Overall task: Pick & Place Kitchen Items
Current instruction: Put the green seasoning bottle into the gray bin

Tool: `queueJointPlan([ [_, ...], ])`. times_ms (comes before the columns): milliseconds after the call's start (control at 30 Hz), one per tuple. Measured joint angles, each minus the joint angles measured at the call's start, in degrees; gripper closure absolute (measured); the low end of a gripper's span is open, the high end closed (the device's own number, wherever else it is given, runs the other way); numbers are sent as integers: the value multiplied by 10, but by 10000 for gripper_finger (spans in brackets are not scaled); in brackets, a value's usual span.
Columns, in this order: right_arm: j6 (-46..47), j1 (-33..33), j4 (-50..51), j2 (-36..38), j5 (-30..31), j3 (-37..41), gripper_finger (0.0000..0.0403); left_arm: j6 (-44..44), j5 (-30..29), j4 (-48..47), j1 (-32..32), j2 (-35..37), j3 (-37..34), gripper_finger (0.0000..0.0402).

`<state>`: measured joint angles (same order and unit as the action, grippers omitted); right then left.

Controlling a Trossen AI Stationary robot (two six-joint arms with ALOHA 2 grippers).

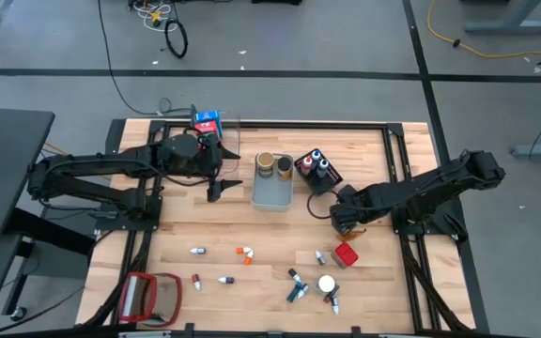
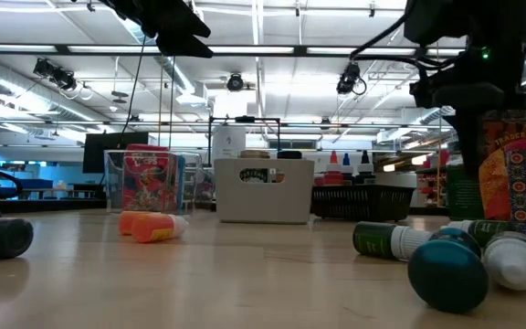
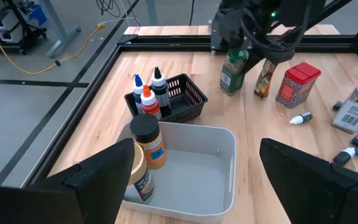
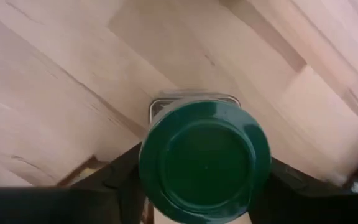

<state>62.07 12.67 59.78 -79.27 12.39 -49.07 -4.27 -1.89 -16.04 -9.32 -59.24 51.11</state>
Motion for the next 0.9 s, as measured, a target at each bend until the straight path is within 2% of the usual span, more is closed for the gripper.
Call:
queueJointPlan([
  [133, -36, -1, -18, 0, 8, 0, 193, 5, 0, 0, 0, 0, 0, 46],
  [300, -41, -1, -18, 1, 7, 1, 181, 10, 0, 0, 0, 0, 0, 46],
  [433, -47, -1, -37, 1, 7, 1, 191, 10, 0, 0, 0, 0, 0, 46],
  [900, -188, -16, -249, 10, 17, 1, 195, 6, 0, 0, 0, 0, 0, 46],
])
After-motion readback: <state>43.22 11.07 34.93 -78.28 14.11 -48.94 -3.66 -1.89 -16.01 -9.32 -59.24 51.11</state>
